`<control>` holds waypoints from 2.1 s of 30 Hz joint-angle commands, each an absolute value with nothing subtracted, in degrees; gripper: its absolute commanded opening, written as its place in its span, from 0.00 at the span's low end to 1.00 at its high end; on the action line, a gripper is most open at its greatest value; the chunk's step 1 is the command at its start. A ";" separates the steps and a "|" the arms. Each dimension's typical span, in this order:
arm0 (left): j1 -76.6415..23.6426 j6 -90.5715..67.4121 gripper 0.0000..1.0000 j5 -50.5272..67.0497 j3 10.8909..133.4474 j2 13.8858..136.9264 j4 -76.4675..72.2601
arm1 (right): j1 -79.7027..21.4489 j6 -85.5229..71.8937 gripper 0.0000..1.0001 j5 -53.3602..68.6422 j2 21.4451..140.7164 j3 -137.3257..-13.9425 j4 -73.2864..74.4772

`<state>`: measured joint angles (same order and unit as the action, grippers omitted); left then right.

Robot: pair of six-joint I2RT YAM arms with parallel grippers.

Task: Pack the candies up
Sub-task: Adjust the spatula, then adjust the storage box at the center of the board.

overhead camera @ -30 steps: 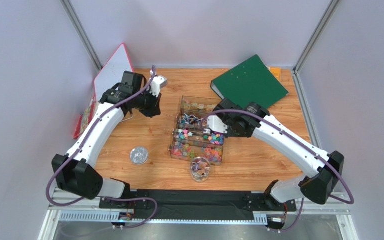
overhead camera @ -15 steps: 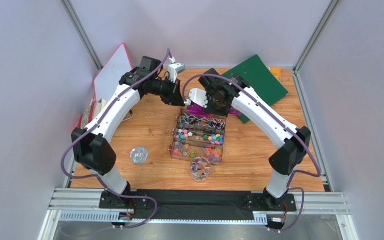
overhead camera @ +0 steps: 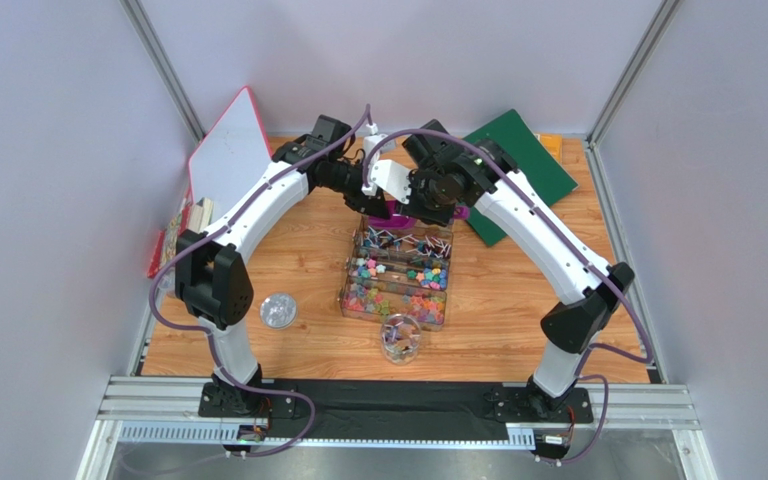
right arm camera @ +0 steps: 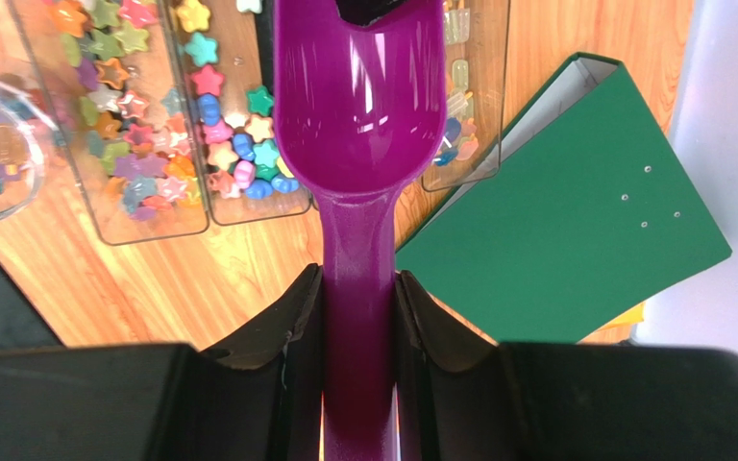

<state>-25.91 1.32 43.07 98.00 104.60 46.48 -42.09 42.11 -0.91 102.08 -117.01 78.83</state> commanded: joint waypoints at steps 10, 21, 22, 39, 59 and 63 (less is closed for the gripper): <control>-29.00 4.03 0.00 36.58 102.13 103.72 48.16 | -41.66 39.89 0.00 6.68 88.86 -114.27 77.60; -26.63 18.98 0.00 22.49 69.13 79.74 47.99 | -40.78 38.23 0.00 9.49 78.41 -93.87 87.18; -26.98 19.07 0.00 23.02 67.08 78.59 47.99 | -40.78 38.23 0.00 9.58 78.05 -92.21 87.54; -40.16 9.85 0.00 31.82 70.92 95.35 39.99 | -33.49 36.21 0.00 2.64 73.65 -88.94 85.08; -41.48 7.82 0.00 29.10 91.66 118.56 37.44 | -28.04 36.83 0.00 2.55 70.75 -86.22 83.67; -40.96 9.05 0.00 26.46 94.39 119.97 37.44 | -27.95 37.61 0.00 3.34 70.84 -85.52 84.20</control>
<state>-42.28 7.38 32.10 91.33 118.45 40.91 -28.29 37.28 3.05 71.37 -85.93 79.00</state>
